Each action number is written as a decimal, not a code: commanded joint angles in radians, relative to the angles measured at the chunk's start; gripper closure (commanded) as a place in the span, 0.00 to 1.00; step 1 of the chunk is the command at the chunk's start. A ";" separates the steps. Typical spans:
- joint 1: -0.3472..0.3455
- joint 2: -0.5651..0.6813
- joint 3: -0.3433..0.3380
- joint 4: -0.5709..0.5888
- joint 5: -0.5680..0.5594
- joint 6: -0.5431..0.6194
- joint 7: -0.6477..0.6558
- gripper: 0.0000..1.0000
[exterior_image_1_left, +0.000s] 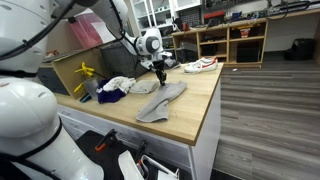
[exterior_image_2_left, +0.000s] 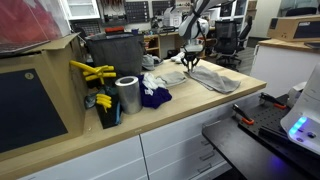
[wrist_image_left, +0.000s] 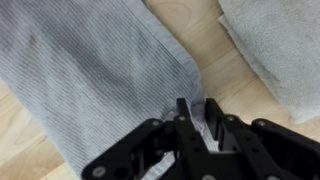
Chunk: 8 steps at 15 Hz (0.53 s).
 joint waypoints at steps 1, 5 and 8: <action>0.001 -0.024 -0.007 -0.006 0.000 -0.041 -0.035 0.42; 0.001 -0.022 -0.007 -0.012 -0.001 -0.039 -0.039 0.12; -0.001 -0.012 -0.007 -0.015 -0.002 -0.025 -0.044 0.52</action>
